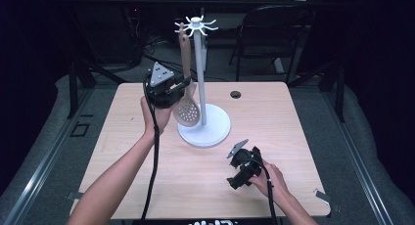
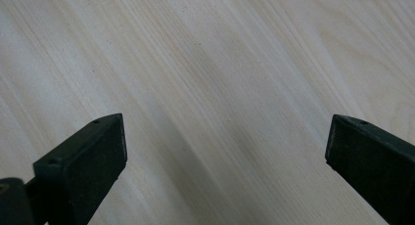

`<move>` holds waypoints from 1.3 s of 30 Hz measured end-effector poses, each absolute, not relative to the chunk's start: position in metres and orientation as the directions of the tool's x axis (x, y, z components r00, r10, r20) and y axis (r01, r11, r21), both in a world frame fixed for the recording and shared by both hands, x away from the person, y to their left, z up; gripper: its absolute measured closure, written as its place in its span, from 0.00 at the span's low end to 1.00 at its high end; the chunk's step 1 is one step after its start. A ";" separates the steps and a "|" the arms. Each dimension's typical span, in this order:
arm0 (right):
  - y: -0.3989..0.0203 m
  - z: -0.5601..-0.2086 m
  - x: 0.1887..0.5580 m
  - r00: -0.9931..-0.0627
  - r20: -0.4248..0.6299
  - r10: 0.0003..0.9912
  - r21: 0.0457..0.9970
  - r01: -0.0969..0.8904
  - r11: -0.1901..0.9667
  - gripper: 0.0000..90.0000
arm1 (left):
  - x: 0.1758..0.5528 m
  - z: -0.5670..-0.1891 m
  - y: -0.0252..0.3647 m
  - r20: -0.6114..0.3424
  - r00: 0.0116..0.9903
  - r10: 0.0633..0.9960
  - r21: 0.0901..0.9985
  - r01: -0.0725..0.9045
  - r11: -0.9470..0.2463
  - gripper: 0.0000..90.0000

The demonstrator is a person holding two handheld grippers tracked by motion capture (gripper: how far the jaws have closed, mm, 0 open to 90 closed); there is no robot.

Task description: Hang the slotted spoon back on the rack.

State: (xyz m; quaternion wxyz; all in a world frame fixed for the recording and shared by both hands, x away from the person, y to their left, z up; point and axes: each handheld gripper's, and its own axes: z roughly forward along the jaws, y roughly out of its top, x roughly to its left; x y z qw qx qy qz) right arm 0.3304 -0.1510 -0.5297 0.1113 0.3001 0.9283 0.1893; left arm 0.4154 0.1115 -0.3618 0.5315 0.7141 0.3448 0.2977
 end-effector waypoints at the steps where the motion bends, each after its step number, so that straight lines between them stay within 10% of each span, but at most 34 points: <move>1: -0.151 -0.530 0.330 -0.795 -0.094 0.599 0.418 0.515 0.748 0.01 | 0.416 -0.362 0.112 0.058 0.584 0.810 0.964 0.178 -0.198 0.84; 39: -0.149 -0.530 0.330 -0.799 -0.093 0.594 0.411 0.512 0.754 0.01 | 0.440 -0.361 0.094 0.059 0.543 0.838 0.948 0.232 -0.217 0.84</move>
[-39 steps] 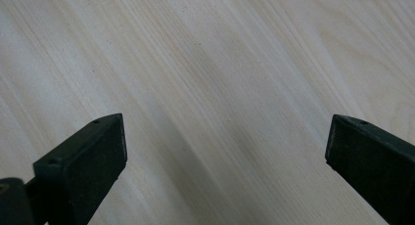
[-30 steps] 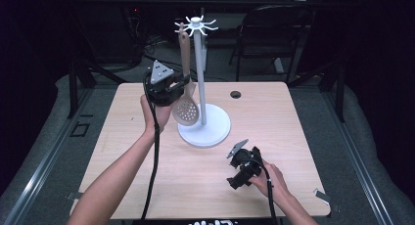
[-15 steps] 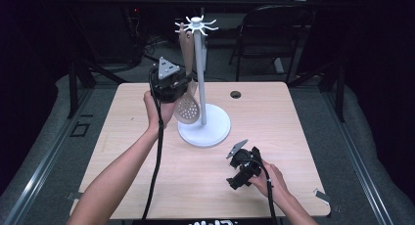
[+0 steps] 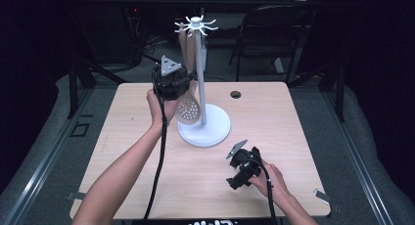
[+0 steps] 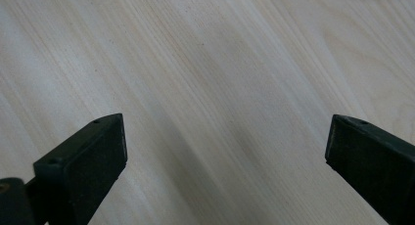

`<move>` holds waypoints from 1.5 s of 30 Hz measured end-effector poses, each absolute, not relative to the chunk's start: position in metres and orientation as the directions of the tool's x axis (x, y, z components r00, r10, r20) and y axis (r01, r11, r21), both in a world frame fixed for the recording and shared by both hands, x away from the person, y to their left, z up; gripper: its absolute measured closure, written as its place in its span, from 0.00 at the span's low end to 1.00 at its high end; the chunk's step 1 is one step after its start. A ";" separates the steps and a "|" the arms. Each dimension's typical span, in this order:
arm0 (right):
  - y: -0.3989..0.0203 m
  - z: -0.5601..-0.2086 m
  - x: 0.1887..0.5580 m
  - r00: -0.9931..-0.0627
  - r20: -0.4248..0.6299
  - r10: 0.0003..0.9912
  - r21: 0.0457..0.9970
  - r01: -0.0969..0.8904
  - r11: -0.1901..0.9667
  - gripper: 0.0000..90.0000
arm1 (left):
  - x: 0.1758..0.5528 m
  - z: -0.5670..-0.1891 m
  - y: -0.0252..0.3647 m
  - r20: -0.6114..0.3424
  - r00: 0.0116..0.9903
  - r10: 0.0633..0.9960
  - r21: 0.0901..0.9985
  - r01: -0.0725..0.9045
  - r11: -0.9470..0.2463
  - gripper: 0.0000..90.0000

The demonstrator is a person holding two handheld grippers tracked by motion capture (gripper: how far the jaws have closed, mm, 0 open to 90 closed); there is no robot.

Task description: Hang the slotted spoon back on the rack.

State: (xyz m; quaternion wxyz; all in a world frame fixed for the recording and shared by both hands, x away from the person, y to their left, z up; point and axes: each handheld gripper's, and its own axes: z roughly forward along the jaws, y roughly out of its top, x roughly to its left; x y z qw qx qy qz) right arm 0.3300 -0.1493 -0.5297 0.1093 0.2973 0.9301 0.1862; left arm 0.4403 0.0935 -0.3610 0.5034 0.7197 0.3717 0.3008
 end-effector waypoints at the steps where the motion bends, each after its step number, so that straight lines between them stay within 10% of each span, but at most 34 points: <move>1: -0.149 -0.530 0.330 -0.799 -0.092 0.594 0.411 0.513 0.754 0.01 | 0.441 -0.361 0.093 0.056 0.543 0.838 0.949 0.231 -0.213 0.84; 22: -0.149 -0.530 0.330 -0.801 -0.090 0.592 0.413 0.511 0.754 0.01 | 0.440 -0.365 0.101 0.036 0.576 0.817 0.956 0.217 -0.195 0.82; 36: -0.153 -0.520 0.330 -0.789 -0.086 0.608 0.466 0.508 0.725 0.01 | 0.419 -0.364 0.123 0.053 0.583 0.811 0.915 0.297 -0.273 0.21; 45: -0.166 -0.504 0.331 -0.753 -0.079 0.654 0.525 0.526 0.669 0.00 | 0.384 -0.376 0.157 0.092 0.582 0.808 0.894 0.310 -0.325 0.15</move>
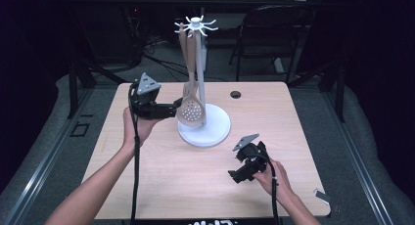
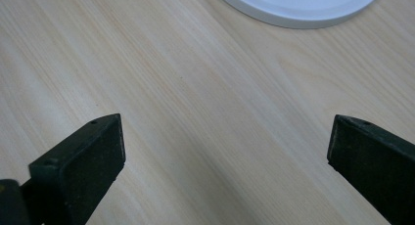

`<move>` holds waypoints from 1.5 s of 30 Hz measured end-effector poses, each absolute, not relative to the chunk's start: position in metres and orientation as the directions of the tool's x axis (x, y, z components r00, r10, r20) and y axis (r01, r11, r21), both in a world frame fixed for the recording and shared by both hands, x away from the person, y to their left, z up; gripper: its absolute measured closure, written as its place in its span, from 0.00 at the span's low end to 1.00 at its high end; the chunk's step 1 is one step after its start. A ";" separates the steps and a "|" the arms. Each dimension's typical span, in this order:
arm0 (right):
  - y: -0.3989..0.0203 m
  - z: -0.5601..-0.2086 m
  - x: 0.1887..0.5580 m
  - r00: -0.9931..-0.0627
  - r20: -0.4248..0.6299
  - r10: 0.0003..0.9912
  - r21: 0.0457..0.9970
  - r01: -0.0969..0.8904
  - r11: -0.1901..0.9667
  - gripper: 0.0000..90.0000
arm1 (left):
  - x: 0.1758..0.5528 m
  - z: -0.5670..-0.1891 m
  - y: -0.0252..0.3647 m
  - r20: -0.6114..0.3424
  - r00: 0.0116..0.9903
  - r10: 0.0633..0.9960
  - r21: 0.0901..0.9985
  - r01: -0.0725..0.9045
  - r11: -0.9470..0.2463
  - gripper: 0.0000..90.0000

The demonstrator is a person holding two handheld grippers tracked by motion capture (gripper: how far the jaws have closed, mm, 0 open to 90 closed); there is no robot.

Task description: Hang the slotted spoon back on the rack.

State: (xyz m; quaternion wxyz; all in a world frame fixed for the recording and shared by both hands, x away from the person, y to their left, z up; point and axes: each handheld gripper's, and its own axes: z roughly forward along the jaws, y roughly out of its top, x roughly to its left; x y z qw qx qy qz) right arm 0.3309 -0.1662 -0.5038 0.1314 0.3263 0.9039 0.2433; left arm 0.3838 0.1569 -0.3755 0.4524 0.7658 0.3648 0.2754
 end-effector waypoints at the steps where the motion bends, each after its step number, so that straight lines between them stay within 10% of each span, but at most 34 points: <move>1: -0.167 -0.503 0.331 -0.747 -0.074 0.661 0.536 0.529 0.658 0.00 | 0.380 -0.378 0.162 0.093 0.582 0.808 0.892 0.312 -0.327 0.15; 45: -0.205 -0.502 0.288 -0.692 -0.056 0.720 0.554 0.579 0.599 0.01 | 0.272 -0.494 0.241 -0.014 0.478 0.878 0.777 0.558 -0.291 0.12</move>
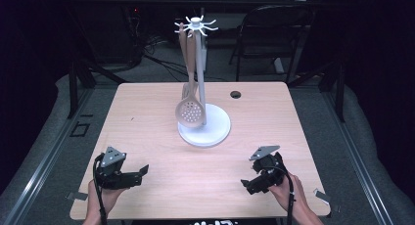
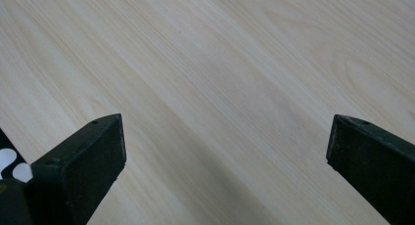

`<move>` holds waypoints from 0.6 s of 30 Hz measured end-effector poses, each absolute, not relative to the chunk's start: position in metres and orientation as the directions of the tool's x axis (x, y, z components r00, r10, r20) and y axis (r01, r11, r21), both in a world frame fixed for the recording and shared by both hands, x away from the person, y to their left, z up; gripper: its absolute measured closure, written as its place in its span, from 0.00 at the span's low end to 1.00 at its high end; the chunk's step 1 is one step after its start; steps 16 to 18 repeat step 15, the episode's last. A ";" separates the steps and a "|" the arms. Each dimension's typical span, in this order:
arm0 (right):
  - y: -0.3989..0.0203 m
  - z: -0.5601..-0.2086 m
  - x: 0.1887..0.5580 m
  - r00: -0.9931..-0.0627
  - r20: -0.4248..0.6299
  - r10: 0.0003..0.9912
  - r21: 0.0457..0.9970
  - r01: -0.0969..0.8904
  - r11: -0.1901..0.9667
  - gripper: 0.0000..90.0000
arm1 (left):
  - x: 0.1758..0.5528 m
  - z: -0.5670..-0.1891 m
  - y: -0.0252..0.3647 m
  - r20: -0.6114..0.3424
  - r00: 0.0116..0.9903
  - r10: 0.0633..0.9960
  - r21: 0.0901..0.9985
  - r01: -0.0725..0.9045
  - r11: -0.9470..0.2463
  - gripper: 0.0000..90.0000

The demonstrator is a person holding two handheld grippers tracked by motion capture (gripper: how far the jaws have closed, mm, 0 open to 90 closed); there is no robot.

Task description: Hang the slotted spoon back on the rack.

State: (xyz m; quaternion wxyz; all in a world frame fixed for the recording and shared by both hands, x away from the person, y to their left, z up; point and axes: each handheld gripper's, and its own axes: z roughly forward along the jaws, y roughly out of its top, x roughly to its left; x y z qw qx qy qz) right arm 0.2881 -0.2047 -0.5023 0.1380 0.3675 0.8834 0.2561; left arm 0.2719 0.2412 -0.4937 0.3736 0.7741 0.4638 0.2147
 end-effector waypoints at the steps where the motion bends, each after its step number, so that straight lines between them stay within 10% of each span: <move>1: -0.208 -0.503 0.286 -0.683 -0.058 0.728 0.560 0.581 0.591 0.01 | 0.272 -0.495 0.242 -0.022 0.471 0.882 0.781 0.559 -0.279 0.12; 18: -0.213 -0.517 0.287 -0.679 -0.055 0.732 0.536 0.599 0.595 0.00 | 0.282 -0.507 0.248 -0.075 0.492 0.867 0.765 0.586 -0.267 0.08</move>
